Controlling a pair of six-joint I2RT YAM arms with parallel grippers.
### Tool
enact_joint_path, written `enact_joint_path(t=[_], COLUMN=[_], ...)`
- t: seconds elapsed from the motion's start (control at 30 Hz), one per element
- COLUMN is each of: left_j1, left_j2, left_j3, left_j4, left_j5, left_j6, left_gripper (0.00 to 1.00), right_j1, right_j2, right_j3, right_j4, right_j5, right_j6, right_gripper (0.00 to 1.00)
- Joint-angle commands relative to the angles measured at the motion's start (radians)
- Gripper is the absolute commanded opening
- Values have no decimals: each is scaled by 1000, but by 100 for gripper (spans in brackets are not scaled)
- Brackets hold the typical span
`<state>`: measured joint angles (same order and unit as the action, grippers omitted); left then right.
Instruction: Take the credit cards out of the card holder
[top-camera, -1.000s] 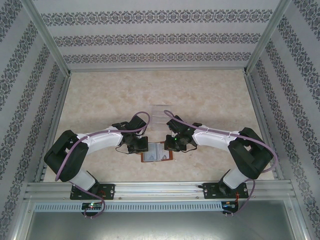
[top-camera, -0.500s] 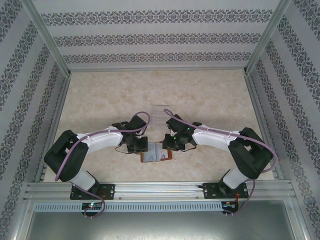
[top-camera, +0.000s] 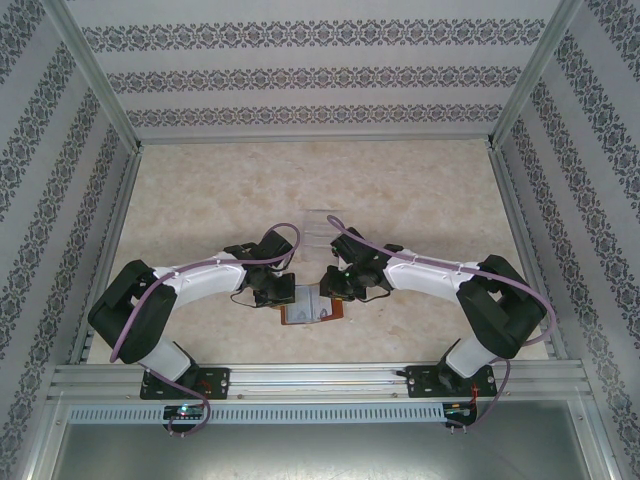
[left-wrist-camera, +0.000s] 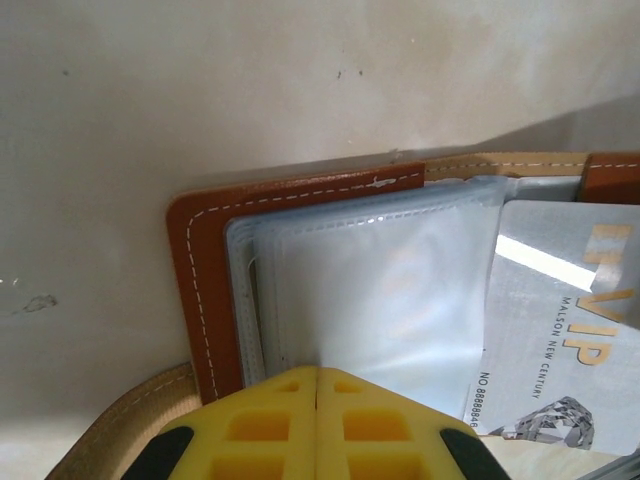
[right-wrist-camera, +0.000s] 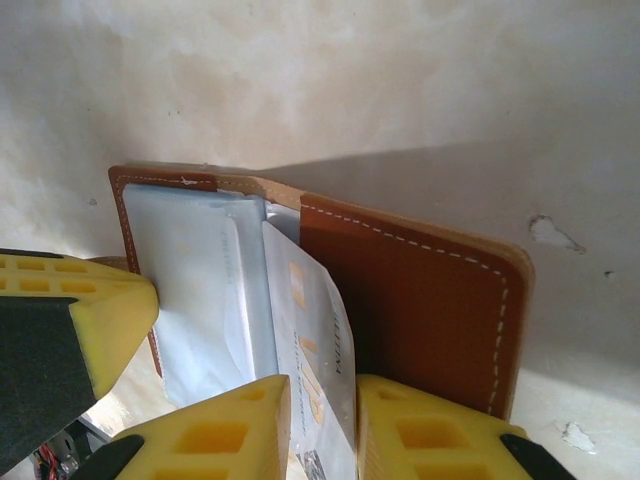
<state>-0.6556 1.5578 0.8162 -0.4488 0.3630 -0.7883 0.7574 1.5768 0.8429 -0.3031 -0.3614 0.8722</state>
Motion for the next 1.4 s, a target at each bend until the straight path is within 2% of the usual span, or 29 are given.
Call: enact_joint_path(t=[0.0, 0.27, 0.7, 1.0, 1.37], left_j1=[-14, -13, -13, -14, -14], left_j2=[2, -3, -26, -82, -140], left_j3=[0, 2, 9, 37, 74], left_j4=[-68, -71, -92, -131, -180], left_j5=[-37, -36, -50, -74, -122], left_j6=[20, 21, 21, 23, 31], left_gripper=[6, 5, 6, 13, 14], right_j1=[17, 23, 28, 28, 28], right_j2=[-19, -33, -52, -46, -72], right_j3=[0, -18, -19, -7, 23], right_j4=[10, 16, 1, -12, -117], right_j5=[-17, -8, 12, 15, 83], right_j6=[25, 36, 31, 20, -7], right_gripper=[24, 23, 16, 8, 7])
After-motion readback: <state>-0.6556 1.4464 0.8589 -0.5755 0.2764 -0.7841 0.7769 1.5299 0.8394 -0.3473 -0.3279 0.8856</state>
